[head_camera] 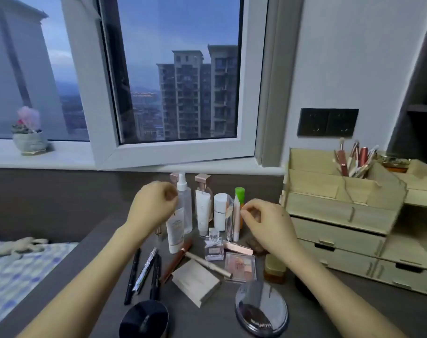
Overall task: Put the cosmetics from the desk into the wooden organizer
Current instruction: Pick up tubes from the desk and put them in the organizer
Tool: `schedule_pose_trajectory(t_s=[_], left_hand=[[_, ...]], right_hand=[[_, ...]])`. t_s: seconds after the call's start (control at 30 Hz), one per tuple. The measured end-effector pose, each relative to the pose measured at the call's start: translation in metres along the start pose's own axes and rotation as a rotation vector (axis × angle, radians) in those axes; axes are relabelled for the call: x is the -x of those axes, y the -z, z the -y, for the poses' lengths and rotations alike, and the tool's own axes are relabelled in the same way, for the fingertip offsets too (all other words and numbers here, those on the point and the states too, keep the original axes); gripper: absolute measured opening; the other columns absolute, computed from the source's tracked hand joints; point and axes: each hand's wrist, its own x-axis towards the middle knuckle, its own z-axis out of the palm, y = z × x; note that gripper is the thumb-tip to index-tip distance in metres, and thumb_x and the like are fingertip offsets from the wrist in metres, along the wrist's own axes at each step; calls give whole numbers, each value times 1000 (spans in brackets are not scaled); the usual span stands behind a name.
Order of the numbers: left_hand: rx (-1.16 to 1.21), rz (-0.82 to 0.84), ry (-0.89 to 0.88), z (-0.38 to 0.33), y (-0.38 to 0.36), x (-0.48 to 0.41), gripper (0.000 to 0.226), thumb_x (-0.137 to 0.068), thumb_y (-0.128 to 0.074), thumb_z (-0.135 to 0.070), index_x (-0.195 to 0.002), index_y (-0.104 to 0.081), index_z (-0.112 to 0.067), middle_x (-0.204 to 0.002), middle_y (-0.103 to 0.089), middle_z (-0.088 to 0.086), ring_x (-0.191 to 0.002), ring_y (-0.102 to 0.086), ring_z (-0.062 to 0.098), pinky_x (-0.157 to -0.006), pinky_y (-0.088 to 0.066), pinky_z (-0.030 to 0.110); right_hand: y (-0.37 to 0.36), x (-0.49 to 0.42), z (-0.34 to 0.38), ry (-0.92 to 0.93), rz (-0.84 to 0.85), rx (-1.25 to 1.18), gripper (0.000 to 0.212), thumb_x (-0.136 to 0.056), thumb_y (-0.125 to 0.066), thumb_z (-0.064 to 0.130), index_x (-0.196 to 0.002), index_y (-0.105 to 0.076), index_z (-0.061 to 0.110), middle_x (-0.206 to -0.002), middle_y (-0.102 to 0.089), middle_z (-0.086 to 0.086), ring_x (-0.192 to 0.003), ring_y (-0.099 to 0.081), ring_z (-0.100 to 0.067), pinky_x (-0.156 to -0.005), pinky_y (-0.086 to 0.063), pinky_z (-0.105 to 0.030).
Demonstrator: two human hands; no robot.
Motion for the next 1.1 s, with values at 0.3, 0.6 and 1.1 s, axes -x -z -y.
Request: schedule_pose_trajectory(t_s=[0.3,0.6,1.1], left_hand=[[-160,194,30,36,-50,-9,18,-82,-52,-10,-74,-66,-2,-75,-69,14,-69,-61,27,-59,-47,34],[34,105,-48,10,3,-3,9,-82,-65,-14,-81,-74,-11,-81,-73,3,-75,-64,16,-65,-48,25],[679,319,-228,-170,-30,-60,9,-86,-63,-15,-79,-69,-14,-70,-70,8,-58,-62,13,-66,-54,26]], right_hand=[[-40,-27,-8,-114,-161,128,20,-91,-53,31,-88,-69,20,-85,-65,1,-83,-63,-26,-64,-40,-32],[-38,-20,25,62,-67,-198,12,-86,-63,24,-94,-71,20,-80,-65,9,-67,-56,-7,-61,-41,-16],[144,-51,-32,-83,-484,-340,17,-86,-62,14,-72,-70,8,-64,-69,-10,-48,-64,-16,-52,-48,-32]])
